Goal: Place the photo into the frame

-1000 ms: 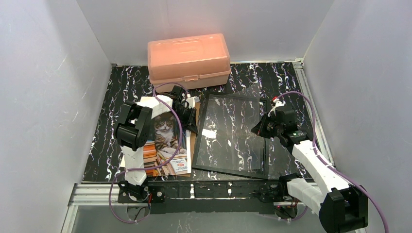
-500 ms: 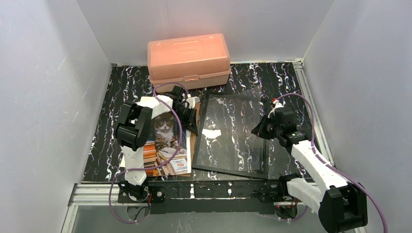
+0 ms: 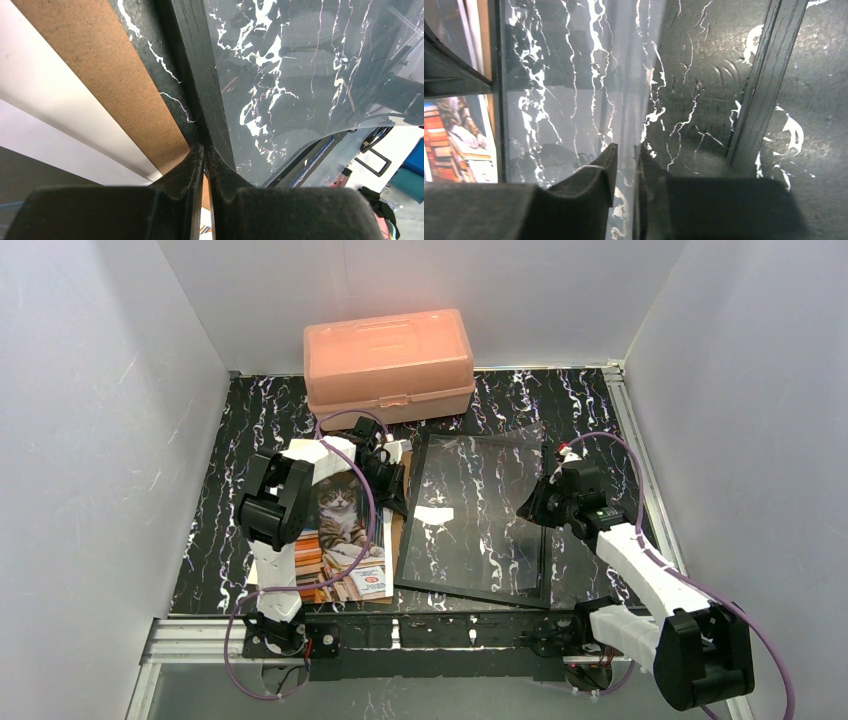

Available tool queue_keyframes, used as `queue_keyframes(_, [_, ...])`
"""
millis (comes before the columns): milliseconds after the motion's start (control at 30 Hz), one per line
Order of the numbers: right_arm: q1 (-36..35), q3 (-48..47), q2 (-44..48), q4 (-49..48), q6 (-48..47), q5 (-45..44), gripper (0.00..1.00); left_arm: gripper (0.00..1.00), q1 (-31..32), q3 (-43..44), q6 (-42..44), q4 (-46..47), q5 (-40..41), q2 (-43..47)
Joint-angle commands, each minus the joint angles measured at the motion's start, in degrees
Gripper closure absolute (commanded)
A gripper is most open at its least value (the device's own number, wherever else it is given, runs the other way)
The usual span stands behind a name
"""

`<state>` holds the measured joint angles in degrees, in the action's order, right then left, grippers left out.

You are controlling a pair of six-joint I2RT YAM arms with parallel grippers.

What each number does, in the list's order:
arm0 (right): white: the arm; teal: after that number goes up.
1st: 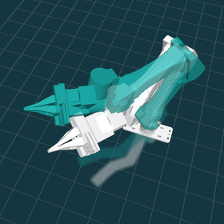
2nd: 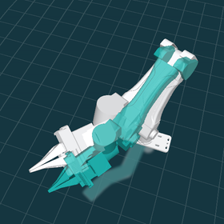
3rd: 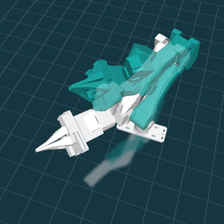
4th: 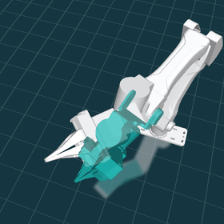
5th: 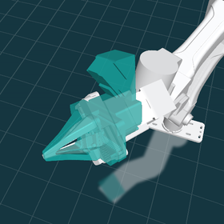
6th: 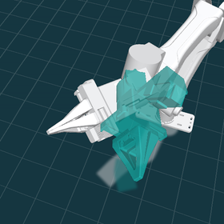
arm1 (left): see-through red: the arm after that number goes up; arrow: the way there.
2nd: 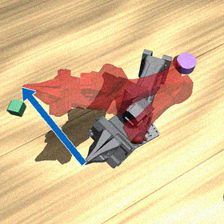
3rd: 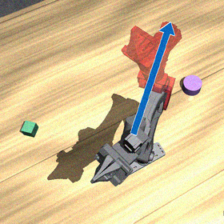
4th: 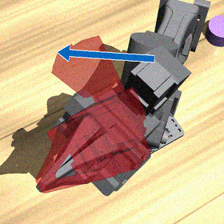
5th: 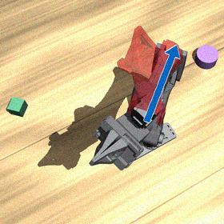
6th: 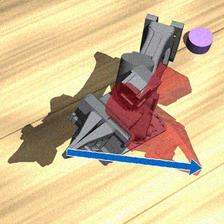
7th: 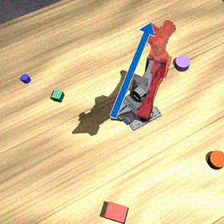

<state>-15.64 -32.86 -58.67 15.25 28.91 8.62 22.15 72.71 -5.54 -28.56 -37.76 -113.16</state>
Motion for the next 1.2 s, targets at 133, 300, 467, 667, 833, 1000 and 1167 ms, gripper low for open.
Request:
queue_keyframes(133, [0.1, -2.6, -1.5, 1.1, -2.0, -2.1, 0.38, 0.94, 0.2, 1.2, 0.9, -1.5, -1.5, -0.2])
queue_keyframes(300, [0.1, -3.5, -2.6, 2.2, -2.6, -2.9, 0.23, 0.95, 0.2, 1.0, 0.9, -1.4, -1.6, 0.0])
queue_keyframes(467, [0.1, -5.6, -3.8, 5.0, -4.0, -5.7, 0.19, 0.95, 0.2, 0.9, 0.9, -1.3, -1.7, -0.1])
queue_keyframes(667, [0.0, -7.8, -4.9, 8.7, -5.6, -8.3, 0.12, 0.95, 0.2, 0.9, 0.7, -1.2, -1.8, -0.1])
queue_keyframes(833, [0.0, -9.2, -5.5, 11.6, -6.2, -12.3, 0.10, 0.95, 0.2, 0.7, 0.8, -1.2, -1.8, 0.0])
queue_keyframes(1000, [0.1, -10.7, -5.6, 13.0, -5.1, -15.1, 0.09, 0.96, 0.2, 0.7, 0.8, -1.3, -1.8, 0.0])
queue_keyframes(1167, [0.0, -12.2, -5.9, 12.3, -4.5, -15.1, 0.09, 0.96, 0.2, 0.8, 0.9, -1.5, -1.8, 0.1])
